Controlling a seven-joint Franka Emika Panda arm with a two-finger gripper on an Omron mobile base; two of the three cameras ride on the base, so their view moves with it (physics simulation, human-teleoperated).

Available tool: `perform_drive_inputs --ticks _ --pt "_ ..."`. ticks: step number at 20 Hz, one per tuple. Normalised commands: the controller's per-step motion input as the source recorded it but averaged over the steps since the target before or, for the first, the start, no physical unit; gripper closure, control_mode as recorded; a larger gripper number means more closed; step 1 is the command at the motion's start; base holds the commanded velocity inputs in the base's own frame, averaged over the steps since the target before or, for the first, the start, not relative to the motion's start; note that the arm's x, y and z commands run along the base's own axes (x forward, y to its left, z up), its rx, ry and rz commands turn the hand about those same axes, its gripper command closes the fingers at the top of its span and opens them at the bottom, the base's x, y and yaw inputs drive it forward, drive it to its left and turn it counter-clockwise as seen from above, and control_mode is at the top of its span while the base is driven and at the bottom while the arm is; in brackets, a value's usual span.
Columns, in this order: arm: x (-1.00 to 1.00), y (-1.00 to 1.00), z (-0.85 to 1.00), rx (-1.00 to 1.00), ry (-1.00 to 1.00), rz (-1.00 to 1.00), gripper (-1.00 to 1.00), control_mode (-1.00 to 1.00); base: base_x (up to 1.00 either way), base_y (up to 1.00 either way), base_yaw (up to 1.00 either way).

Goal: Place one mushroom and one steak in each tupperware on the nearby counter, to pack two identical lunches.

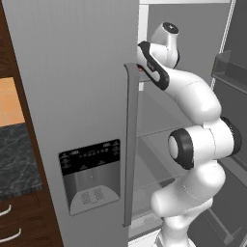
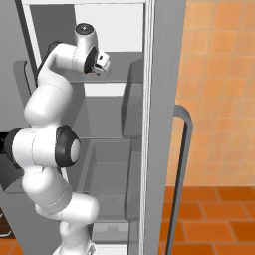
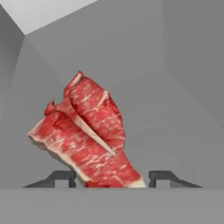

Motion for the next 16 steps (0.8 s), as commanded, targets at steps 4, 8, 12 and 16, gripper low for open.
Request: perform_drive_inputs --ticks 4,8,12,16 --pt "0.00 0.00 0.00 0.00 0.00 0.00 1.00 -1.00 0.00 0.00 0.00" --pt "0.00 0.00 0.00 0.00 0.00 0.00 1.00 -1.00 0.00 0.00 0.00" --pt "-0.30 -0.12 0.16 0.00 -0.01 0.00 1.00 -1.00 0.00 0.00 0.00" --pt "-0.92 -0.47 0.14 0.05 -0.13 0.00 1.00 -1.00 0.00 0.00 0.00"
